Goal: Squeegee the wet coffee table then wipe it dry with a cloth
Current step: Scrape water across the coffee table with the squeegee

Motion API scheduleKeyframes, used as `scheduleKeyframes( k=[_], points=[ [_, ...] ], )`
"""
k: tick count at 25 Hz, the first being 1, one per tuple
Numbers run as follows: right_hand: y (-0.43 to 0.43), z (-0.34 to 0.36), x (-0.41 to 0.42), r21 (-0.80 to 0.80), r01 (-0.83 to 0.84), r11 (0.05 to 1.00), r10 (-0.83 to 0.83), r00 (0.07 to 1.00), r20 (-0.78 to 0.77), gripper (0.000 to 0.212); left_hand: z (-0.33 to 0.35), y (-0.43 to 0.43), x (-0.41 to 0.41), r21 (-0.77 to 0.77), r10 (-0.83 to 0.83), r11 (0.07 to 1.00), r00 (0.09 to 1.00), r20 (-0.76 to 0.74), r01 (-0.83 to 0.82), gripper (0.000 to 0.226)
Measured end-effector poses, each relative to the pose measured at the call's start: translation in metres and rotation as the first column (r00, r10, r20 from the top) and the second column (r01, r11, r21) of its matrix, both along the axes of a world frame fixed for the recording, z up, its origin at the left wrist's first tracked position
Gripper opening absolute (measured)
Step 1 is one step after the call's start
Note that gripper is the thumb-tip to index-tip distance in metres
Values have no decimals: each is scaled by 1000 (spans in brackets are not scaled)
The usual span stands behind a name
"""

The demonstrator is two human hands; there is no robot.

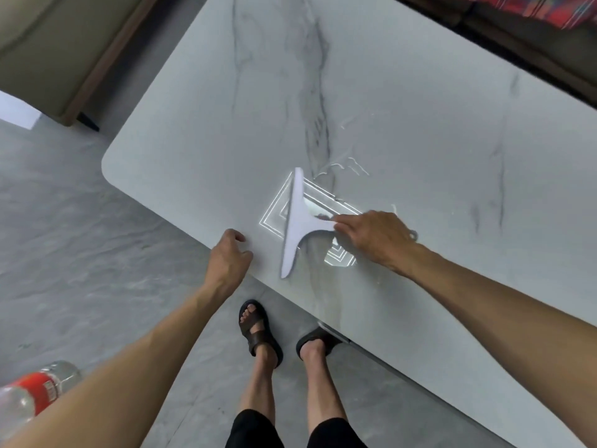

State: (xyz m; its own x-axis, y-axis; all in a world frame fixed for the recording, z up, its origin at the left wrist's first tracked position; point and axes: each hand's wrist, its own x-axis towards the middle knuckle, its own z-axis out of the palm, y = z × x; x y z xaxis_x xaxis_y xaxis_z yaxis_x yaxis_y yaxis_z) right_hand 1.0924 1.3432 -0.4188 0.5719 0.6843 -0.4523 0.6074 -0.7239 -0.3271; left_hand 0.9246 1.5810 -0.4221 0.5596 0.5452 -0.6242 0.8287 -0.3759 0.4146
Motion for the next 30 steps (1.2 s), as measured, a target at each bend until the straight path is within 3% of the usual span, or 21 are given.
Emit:
scheduleKeyframes(
  k=[7, 11, 13, 16, 19, 21, 25, 30],
  points=[
    [-180, 40, 18, -180, 366, 913, -348, 929, 128, 33, 6, -55, 31, -77, -175, 982, 984, 6, 175, 26],
    [-172, 55, 9, -106, 391, 915, -382, 920, 92, 32, 17, -58, 38, -49, -132, 990, 989, 65, 135, 25],
    [-126, 53, 5, -22, 308, 951, -307, 952, 15, 32, 22, -44, 34, -5, -45, 999, 998, 52, 46, 25],
    [-30, 38, -11, 35, 23, 999, -19, 993, -116, 36, 25, -11, 21, 55, 89, 994, 996, 28, -90, 25],
    [52, 18, -45, 74, -267, 961, 276, 942, -193, 36, 23, 22, 11, 100, 114, 989, 993, -38, -110, 25],
    [89, 6, -54, 58, -360, 931, 364, 911, -196, 37, 15, 41, 13, 110, 119, 988, 989, -84, -110, 25],
    [105, -11, -4, 49, -188, 981, 193, 971, -144, 37, -3, 61, 38, 106, 43, 994, 991, -123, -30, 29],
    [11, 1, 95, -34, 164, 986, -164, 986, 1, 33, -4, 38, 114, -1, -122, 993, 991, -48, 122, 48]
  ],
)
